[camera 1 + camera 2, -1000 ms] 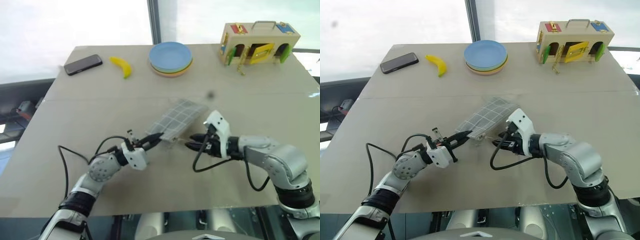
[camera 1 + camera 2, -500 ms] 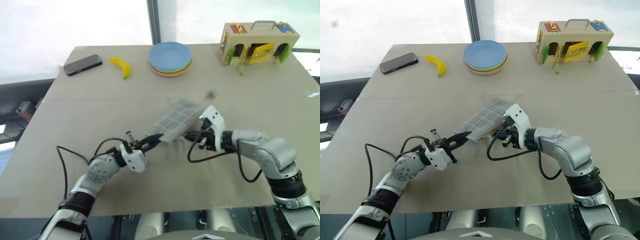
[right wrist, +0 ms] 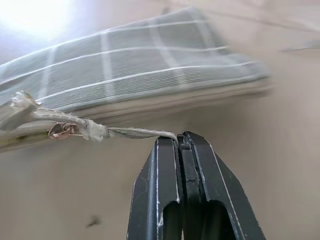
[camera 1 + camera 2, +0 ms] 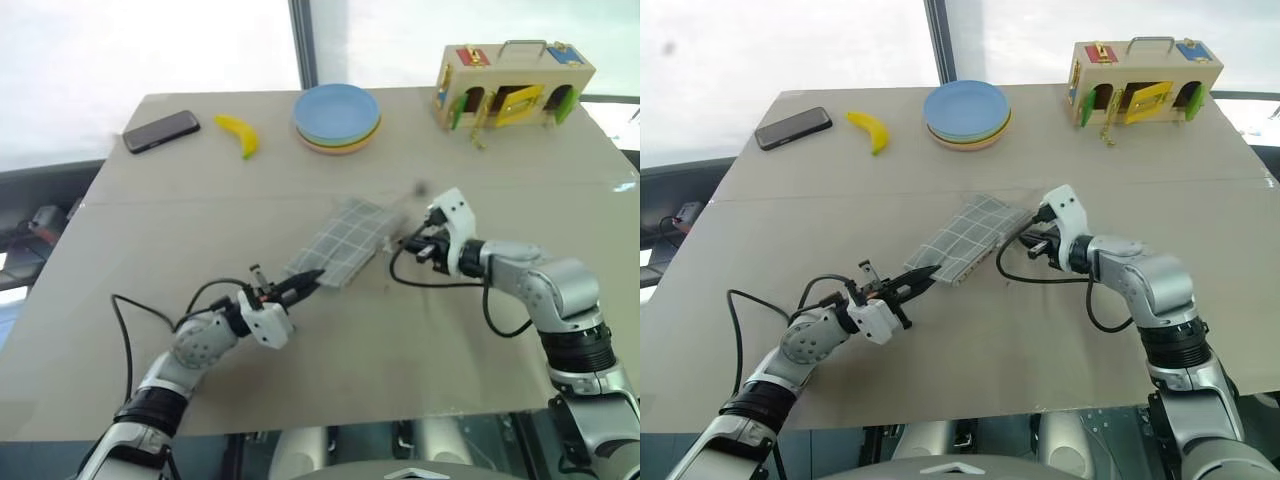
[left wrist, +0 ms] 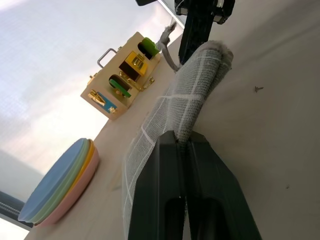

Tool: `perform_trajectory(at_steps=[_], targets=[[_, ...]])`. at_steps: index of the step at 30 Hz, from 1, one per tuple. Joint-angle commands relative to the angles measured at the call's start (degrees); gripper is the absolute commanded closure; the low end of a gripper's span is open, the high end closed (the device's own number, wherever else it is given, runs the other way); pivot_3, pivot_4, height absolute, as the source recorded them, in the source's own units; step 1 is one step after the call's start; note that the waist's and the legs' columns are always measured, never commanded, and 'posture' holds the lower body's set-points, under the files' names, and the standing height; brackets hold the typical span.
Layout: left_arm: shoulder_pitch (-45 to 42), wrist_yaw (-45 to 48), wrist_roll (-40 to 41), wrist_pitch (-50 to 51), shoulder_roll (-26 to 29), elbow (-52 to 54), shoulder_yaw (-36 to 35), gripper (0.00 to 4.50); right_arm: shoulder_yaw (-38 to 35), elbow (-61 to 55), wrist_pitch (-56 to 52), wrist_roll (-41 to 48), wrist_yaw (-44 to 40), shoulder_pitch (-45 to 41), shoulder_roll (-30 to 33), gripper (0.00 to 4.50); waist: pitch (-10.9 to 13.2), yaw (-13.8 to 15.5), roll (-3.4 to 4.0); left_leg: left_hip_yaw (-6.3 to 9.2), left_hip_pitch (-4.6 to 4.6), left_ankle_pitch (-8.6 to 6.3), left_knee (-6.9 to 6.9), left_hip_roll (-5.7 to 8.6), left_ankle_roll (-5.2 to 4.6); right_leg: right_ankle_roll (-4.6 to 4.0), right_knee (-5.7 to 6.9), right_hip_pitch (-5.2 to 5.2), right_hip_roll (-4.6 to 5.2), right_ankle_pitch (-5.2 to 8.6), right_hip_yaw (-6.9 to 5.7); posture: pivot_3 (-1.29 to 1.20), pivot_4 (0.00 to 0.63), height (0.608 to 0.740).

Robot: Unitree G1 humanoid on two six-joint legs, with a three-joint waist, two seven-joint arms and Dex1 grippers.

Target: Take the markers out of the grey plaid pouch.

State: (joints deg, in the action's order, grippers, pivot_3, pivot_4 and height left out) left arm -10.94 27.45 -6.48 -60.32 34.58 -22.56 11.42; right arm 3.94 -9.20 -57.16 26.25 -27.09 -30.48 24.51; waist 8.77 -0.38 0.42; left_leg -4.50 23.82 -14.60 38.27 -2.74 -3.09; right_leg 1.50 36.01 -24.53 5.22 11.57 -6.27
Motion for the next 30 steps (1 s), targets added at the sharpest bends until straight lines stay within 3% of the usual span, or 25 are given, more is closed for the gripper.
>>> perform_trajectory(at_steps=[1, 8, 13, 14, 16, 18, 24, 30], targets=[[1.60, 1.69, 4.04, 1.16, 0.39, 3.19, 0.60, 4.50, -5.55, 2.66, 2.82, -3.42, 3.74, -1.98, 2.28, 4.40, 0.00, 0.01, 0.00, -0.02, 0.01, 0.00, 0.01, 0.00, 0.00, 0.01, 0.00, 0.00, 0.01, 0.00, 0.01, 0.00, 0.150, 0.740], [2.45, 5.68, 9.54, 5.02, -0.16, 5.69, 0.54, 4.50, -10.09, 3.69, 2.75, -5.45, 5.01, -0.65, 6.57, 4.40, 0.01, -0.19, -0.01, -0.12, 0.01, 0.00, 0.00, 0.04, 0.00, 0.02, -0.02, -0.04, 0.05, 0.00, 0.10, 0.00, 0.150, 0.740], [2.28, 8.07, 11.97, 5.59, -1.08, 5.77, 0.42, 4.50, -5.75, -7.30, 2.09, -1.40, -4.27, 4.41, 10.45, 4.40, 0.01, -0.18, 0.00, -0.09, 0.01, 0.00, -0.02, -0.03, 0.00, 0.04, -0.01, -0.06, -0.11, 0.02, 0.14, 0.00, 0.150, 0.740], [2.13, 8.48, 12.11, 5.90, -1.23, 5.92, 0.36, 4.50, -4.69, -9.92, 1.62, -0.36, -5.09, 5.25, 10.15, 3.90, 0.02, -0.28, -0.01, -0.10, 0.00, 0.00, -0.01, -0.03, 0.00, 0.06, -0.01, -0.06, -0.11, 0.03, 0.17, 0.00, 0.150, 0.740], [1.81, 9.07, 12.14, 6.67, -1.53, 6.52, 0.32, 4.50, -3.06, -14.19, 0.71, 1.13, -4.87, 6.21, 8.19, 3.42, 0.01, -0.28, -0.02, -0.12, -0.02, 0.00, 0.02, -0.08, 0.00, 0.19, -0.01, -0.06, -0.10, 0.11, 0.22, 0.00, 0.150, 0.740], [1.47, 9.35, 11.90, 8.08, -1.88, 7.99, 0.32, 4.50, -2.01, -17.28, 0.07, 2.41, -2.67, 6.21, 4.16, 2.59, 0.01, -0.33, -0.03, -0.12, -0.03, 0.00, 0.03, -0.12, 0.00, 0.19, 0.00, -0.05, -0.11, 0.11, 0.22, 0.00, 0.150, 0.740], [1.37, 9.85, 11.50, 13.79, -2.23, 14.21, -0.36, 4.50, -0.04, -20.83, -2.48, 4.56, 0.72, 3.92, -2.78, 2.59, 0.02, -0.04, -0.07, -0.10, 0.01, 0.00, 0.10, -0.17, 0.00, 0.17, 0.06, -0.05, -0.15, 0.10, 0.23, 0.00, 0.150, 0.740], [1.58, 9.89, 10.94, 19.18, -2.22, 20.16, -0.80, 4.50, 2.42, -16.51, -1.71, 1.34, 4.16, 0.92, -5.91, 2.59, 0.03, -0.24, -0.08, -0.10, 0.00, 0.00, 0.08, -0.07, 0.00, 0.09, 0.07, -0.06, -0.18, 0.05, 0.26, 0.00, 0.150, 0.740]])
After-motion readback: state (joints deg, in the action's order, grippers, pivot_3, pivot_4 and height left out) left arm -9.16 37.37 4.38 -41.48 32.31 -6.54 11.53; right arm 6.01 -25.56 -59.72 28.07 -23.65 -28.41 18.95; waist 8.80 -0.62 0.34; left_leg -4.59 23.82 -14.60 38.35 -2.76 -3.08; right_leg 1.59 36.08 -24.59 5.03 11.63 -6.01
